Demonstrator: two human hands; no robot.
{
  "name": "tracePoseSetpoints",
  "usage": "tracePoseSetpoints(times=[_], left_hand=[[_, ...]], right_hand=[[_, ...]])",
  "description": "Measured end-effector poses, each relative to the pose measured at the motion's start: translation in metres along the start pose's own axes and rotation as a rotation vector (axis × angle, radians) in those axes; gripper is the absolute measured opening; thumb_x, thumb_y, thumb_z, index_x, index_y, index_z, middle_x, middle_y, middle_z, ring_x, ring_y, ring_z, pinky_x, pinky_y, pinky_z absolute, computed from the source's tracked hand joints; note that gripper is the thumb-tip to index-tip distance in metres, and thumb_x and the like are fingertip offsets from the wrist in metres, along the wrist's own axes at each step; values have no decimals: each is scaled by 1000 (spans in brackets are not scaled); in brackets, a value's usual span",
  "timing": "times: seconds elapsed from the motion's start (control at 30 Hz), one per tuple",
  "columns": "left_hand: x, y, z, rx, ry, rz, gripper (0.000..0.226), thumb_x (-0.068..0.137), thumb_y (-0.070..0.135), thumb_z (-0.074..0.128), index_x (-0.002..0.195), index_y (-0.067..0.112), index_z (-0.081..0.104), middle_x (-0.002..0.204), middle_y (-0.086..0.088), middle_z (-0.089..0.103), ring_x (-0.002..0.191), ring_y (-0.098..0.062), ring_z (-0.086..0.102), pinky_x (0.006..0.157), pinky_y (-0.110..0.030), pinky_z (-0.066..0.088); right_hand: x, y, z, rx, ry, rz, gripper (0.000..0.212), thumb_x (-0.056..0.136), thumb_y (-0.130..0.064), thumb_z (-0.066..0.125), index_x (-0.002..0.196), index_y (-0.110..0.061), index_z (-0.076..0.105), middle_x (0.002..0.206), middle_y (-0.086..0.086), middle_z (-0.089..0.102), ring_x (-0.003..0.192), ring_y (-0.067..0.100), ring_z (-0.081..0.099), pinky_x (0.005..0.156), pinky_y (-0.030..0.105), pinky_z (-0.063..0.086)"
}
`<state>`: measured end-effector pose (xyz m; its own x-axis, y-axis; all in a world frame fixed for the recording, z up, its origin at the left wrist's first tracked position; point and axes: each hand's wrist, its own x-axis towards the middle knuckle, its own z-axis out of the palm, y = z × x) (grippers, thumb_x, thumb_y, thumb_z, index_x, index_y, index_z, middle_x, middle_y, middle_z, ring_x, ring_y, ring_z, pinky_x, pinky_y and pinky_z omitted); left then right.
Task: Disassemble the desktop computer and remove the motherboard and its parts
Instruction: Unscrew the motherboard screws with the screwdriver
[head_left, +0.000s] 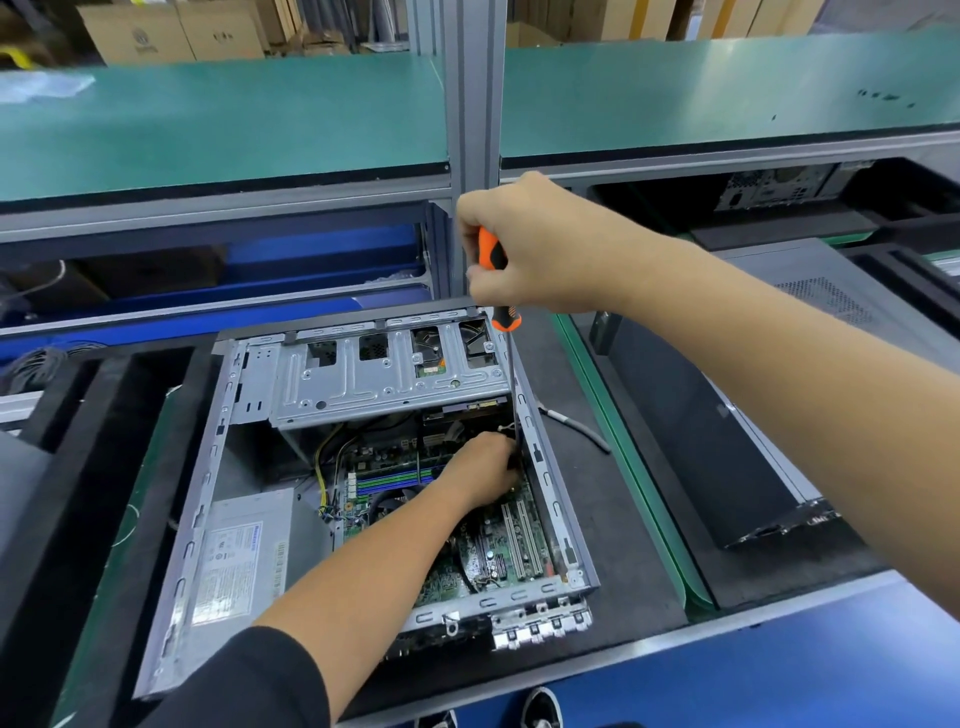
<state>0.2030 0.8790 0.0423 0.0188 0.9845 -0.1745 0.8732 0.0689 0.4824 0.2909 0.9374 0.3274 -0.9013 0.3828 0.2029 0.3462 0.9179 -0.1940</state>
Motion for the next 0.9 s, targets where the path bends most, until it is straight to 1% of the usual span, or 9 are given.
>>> tracePoseSetpoints(times=[0.13,0.2,0.3,0.37,0.57,0.67,0.77,0.9], left_hand=[[0,1,2,20,14,-22,20,85,17,59,96,2,66,98,-19,66,91,-35,62,69,-38,50],[0,1,3,31,34,-41,17,84,17,60,93,3,64,95,-19,65,88,-36,61,63,-34,46],[1,1,2,28,35,-74,10,81,19,63,81,9,62,82,-11,62,79,-32,61,56,-30,39],[2,1,3,15,33,-86,11,81,22,64,76,12,60,76,-9,60,75,-31,61,55,-29,38],[3,-3,6,-12,52,-81,14,85,20,63,91,8,66,89,-14,66,80,-32,62,58,-31,39],[4,-2,6,-4,50,-73,15,85,20,62,92,7,65,90,-15,65,81,-33,62,58,-32,42],[5,-3,6,1,48,-74,18,85,21,62,96,7,66,92,-15,66,83,-33,62,61,-33,46],[5,-3,6,11,46,-69,15,85,21,62,92,7,64,89,-14,65,80,-33,61,58,-31,40]], right_hand=[[0,2,1,18,15,31,11,83,-19,61,83,-11,54,62,-6,49,56,14,45,52,26,37],[-1,2,1,31,13,47,11,83,-19,61,82,-11,53,61,-8,49,55,12,47,54,29,40],[-2,2,1,54,2,62,10,84,-18,61,83,-10,54,60,-8,50,54,10,49,57,31,44],[-3,2,2,57,-4,69,10,85,-17,61,83,-10,54,60,-7,50,53,9,49,57,30,44],[-5,3,6,51,-11,72,10,85,-17,61,81,-13,52,58,-9,49,54,7,49,55,28,43],[-5,4,6,44,-16,73,10,84,-16,61,81,-12,53,58,-9,49,53,6,49,54,27,42],[-5,4,6,42,-30,75,11,84,-16,62,81,-12,52,60,-9,49,54,8,49,55,27,43],[-6,5,10,37,-39,72,11,86,-16,62,83,-12,52,64,-9,48,55,6,48,52,22,40]])
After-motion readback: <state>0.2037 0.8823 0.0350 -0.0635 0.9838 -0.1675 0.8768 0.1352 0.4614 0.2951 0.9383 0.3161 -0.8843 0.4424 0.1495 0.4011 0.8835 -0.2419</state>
